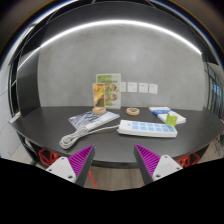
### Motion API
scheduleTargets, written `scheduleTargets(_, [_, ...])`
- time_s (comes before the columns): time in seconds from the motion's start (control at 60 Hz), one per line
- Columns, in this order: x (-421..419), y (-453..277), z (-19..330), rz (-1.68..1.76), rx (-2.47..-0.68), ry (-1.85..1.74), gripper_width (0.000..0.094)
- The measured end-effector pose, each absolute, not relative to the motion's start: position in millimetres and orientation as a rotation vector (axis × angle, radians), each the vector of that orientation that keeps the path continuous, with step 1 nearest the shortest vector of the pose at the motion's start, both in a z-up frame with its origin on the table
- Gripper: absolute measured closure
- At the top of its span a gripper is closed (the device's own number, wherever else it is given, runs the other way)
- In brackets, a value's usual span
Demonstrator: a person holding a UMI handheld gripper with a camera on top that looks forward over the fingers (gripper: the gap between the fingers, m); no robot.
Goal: Unplug charger
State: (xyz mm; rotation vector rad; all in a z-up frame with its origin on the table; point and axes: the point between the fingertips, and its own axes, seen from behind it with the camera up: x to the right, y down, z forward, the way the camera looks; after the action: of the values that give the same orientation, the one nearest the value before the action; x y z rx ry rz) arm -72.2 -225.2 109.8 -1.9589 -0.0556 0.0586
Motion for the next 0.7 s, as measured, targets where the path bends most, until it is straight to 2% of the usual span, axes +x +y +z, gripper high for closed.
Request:
scheduleTargets(0.3, [67.2,-176.2,91.1,-0.102,-1.990,0.083,0.0130])
scheduleTargets(0.517, [190.7,-84.6,72.8,-0.153,-1.969,0.140,0.0133])
scheduleTargets(0.7, [245.3,0.0,61.7,-0.112,-1.956,0.110,0.0138])
